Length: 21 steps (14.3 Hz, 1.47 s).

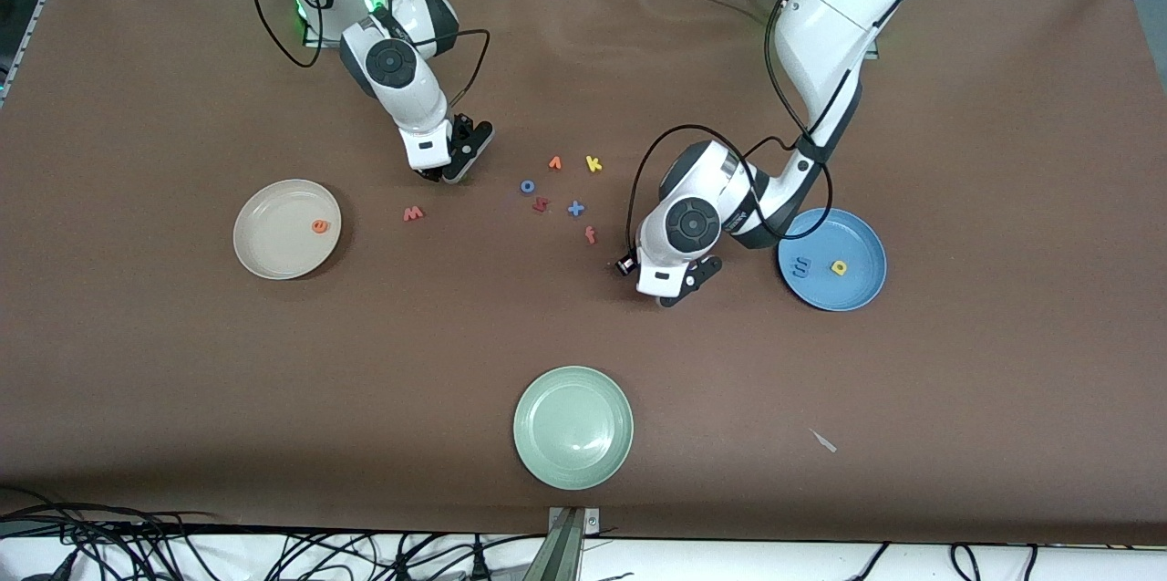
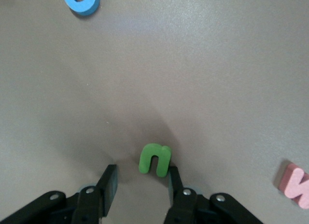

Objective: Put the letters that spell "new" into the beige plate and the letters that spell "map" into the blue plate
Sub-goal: 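Reach the left gripper to the teal b while the right gripper grasps the green n, then close the left gripper on the teal b and lift it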

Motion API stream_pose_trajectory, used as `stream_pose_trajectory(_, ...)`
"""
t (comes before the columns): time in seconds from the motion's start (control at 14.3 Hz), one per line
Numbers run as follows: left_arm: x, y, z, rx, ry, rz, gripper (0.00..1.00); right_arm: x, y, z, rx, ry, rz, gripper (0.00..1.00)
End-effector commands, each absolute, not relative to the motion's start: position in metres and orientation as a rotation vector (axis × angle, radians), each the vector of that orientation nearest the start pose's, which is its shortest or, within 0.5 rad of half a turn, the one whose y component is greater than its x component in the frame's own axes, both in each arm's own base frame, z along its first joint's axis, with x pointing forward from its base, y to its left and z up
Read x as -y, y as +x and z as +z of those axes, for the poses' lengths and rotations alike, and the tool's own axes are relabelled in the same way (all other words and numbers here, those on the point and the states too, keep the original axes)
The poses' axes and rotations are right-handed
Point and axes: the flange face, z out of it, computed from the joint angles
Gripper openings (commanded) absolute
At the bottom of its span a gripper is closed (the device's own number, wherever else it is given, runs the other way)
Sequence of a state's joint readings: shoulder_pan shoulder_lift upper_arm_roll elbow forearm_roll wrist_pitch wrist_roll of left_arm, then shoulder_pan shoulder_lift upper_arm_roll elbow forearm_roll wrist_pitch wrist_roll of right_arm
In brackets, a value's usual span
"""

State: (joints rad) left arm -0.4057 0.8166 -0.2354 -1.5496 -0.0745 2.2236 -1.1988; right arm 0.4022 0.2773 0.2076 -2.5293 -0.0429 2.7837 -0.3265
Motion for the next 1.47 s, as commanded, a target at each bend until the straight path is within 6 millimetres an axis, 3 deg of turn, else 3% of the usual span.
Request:
stream_pose_trajectory(0.0, 0.398, 0.560, 0.168, 1.031, -2.967, 0.373, 0.68, -0.264, 0.374, 0.168, 1.456, -2.729, 0.010, 0.50)
stream_pose_trajectory(0.49, 0.384, 0.571, 0.171, 1.049, -2.964, 0.355, 0.63, -0.267, 0.379, 0.164, 1.428, -2.737, 0.003, 0.50)
stream_pose_trajectory(0.7, 0.388, 0.569, 0.169, 1.048, -2.966, 0.353, 0.60, -0.269, 0.382, 0.166, 1.428, -2.737, -0.008, 0.50)
stream_pose_trajectory(0.91, 0.389, 0.567, 0.167, 1.046, -2.963, 0.359, 0.47, -0.269, 0.382, 0.163, 1.426, -2.735, -0.011, 0.49)
stream_pose_trajectory(1.05, 0.393, 0.564, 0.165, 1.040, -2.965, 0.361, 0.30, -0.269, 0.381, 0.161, 1.425, -2.735, -0.008, 0.46)
stream_pose_trajectory(1.19, 0.387, 0.570, 0.170, 1.047, -2.969, 0.357, 0.06, -0.270, 0.382, 0.162, 1.429, -2.732, -0.013, 0.43)
stream_pose_trajectory(1.26, 0.387, 0.571, 0.171, 1.046, -2.970, 0.354, 0.00, -0.270, 0.381, 0.162, 1.434, -2.730, -0.011, 0.43)
stream_pose_trajectory(1.4, 0.384, 0.575, 0.178, 1.053, -2.971, 0.346, 0.00, -0.270, 0.382, 0.162, 1.440, -2.727, -0.013, 0.39)
